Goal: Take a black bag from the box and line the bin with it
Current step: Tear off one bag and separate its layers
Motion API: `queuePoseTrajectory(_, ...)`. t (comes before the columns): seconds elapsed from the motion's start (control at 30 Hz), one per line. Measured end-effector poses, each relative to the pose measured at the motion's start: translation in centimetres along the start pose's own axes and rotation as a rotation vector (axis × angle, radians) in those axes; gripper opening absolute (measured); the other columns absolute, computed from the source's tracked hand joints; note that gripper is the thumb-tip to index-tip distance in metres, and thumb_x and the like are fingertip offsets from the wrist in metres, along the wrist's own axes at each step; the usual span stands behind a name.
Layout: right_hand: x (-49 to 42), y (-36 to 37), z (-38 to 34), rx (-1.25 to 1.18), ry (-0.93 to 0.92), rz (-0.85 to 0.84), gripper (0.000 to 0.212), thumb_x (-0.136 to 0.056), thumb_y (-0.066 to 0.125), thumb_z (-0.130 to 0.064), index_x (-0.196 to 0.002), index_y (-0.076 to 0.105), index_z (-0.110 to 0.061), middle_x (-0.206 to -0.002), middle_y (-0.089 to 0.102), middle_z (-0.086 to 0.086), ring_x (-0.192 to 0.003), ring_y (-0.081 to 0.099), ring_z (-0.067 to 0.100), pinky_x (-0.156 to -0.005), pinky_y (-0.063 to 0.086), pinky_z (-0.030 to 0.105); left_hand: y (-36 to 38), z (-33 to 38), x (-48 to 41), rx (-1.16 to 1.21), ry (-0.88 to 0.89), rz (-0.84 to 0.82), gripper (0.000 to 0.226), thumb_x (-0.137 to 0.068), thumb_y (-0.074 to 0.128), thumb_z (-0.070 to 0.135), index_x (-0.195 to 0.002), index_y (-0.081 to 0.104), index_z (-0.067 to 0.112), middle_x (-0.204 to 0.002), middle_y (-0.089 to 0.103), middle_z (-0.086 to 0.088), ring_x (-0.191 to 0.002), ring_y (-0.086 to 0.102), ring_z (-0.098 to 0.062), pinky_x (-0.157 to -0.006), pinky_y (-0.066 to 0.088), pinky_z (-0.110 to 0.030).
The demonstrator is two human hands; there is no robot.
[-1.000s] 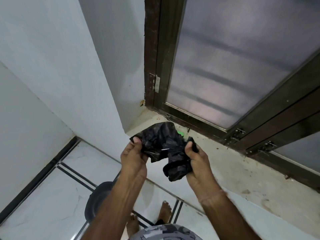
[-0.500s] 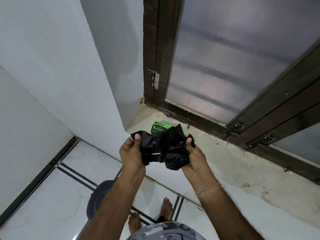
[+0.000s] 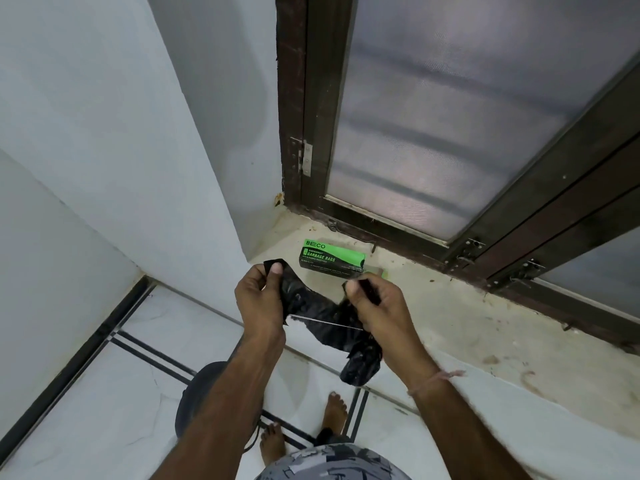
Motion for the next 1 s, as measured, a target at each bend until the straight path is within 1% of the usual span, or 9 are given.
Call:
queuePoseTrajectory(0.07,0.2,0.3,-0.2,0.191,-0.065,-0.123,0.024,-0.089,0.079,-0.024,-0.084,0.068,-0.003,-0.067,0.065,-0.009,-0.061,0.061,0.002,-0.06,0.047,0.016,0.1,0.1,-0.5,-0.022,0.037,0.015,0.017,-0.102,0.064,0.016,-0.09,0.073,0.008,-0.086,0.069,-0.019,-0.074,0.061,-0.027,-0.067,0.053,-0.038)
queuePoseTrajectory(0.13,0.1,0.6,0.1,0.416,-0.131,-0.194,0.027,-0.078,0.089,-0.031,-0.083,0.071,-0.012,-0.071,0.065,-0.007,-0.063,0.059,0.004,-0.061,0.046,0.018,0.3,0.2,-0.6,-0.03,0.062,0.005,0.018,-0.102,0.063,0.015,-0.092,0.072,0.003,-0.084,0.068,-0.019,-0.067,0.058,-0.024,-0.058,0.052,-0.03)
queuePoseTrajectory(0.23,-0.4,0.8,0.5,0.717,-0.151,-0.257,0.034,-0.074,0.089,-0.041,-0.077,0.066,-0.015,-0.068,0.057,-0.006,-0.062,0.048,0.008,-0.06,0.039,0.025,0.8,0.8,-0.2,-0.063,0.099,-0.02,0.02,-0.103,0.061,0.012,-0.094,0.07,-0.004,-0.078,0.066,-0.015,-0.052,0.051,-0.014,-0.04,0.041,-0.019)
queuePoseTrajectory(0.3,-0.5,0.9,0.2,0.806,-0.137,-0.299,0.04,-0.079,0.084,-0.044,-0.068,0.061,-0.013,-0.062,0.054,-0.002,-0.058,0.045,0.011,-0.058,0.037,0.029,1.0,0.9,0.0,-0.083,0.13,-0.038,0.018,-0.102,0.061,0.009,-0.089,0.072,0.002,-0.075,0.066,-0.009,-0.053,0.053,-0.012,-0.042,0.044,-0.019)
queuePoseTrajectory(0.43,-0.3,1.1,-0.6,0.241,0.008,-0.239,0.035,-0.097,0.07,-0.032,-0.069,0.067,-0.011,-0.062,0.063,-0.007,-0.066,0.058,0.002,-0.069,0.046,0.015,0.7,0.2,0.4,-0.201,0.185,-0.09,0.029,-0.1,0.063,0.01,-0.073,0.067,0.019,-0.06,0.06,-0.002,-0.051,0.048,-0.018,-0.042,0.039,-0.023)
queuePoseTrajectory(0.53,0.4,0.9,-0.2,0.011,0.11,-0.135,0.036,-0.102,0.061,-0.031,-0.071,0.061,-0.01,-0.053,0.046,-0.015,-0.055,0.04,0.008,-0.056,0.035,0.013,0.5,-0.3,0.6,-0.163,0.127,-0.095,0.027,-0.101,0.062,0.007,-0.074,0.064,0.012,-0.058,0.053,-0.005,-0.043,0.044,-0.013,-0.04,0.038,-0.02)
queuePoseTrajectory(0.7,1.3,0.3,1.1,-0.091,0.228,-0.013,0.039,-0.095,0.061,-0.043,-0.074,0.063,-0.01,-0.054,0.044,-0.011,-0.055,0.032,0.013,-0.053,0.03,0.02,-0.1,-1.4,0.2,-0.182,0.105,-0.06,0.023,-0.101,0.061,0.008,-0.079,0.067,0.009,-0.061,0.055,-0.007,-0.047,0.043,-0.017,-0.042,0.038,-0.022)
queuePoseTrajectory(0.87,1.8,-0.2,1.5,-0.162,0.27,0.078,0.036,-0.098,0.061,-0.036,-0.071,0.061,-0.013,-0.055,0.05,-0.015,-0.056,0.034,0.013,-0.056,0.033,0.022,-0.1,-2.0,0.1,-0.169,0.069,-0.076,0.022,-0.103,0.059,0.012,-0.083,0.066,0.005,-0.068,0.06,-0.016,-0.044,0.04,-0.021,-0.037,0.033,-0.022)
queuePoseTrajectory(1.0,1.7,-0.7,1.4,-0.252,0.327,0.144,0.039,-0.086,0.067,-0.046,-0.063,0.061,-0.015,-0.062,0.04,0.0,-0.057,0.035,0.013,-0.06,0.03,0.028,0.1,-2.1,0.0,-0.147,0.045,-0.075,0.02,-0.103,0.06,0.012,-0.085,0.067,0.008,-0.066,0.058,-0.012,-0.051,0.046,-0.025,-0.037,0.034,-0.023)
Point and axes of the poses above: each hand's wrist, its own x-axis away from the middle knuckle, its own y-axis out of the palm, z = x × y, the point moved 1 cm from there along -x, towards the middle knuckle
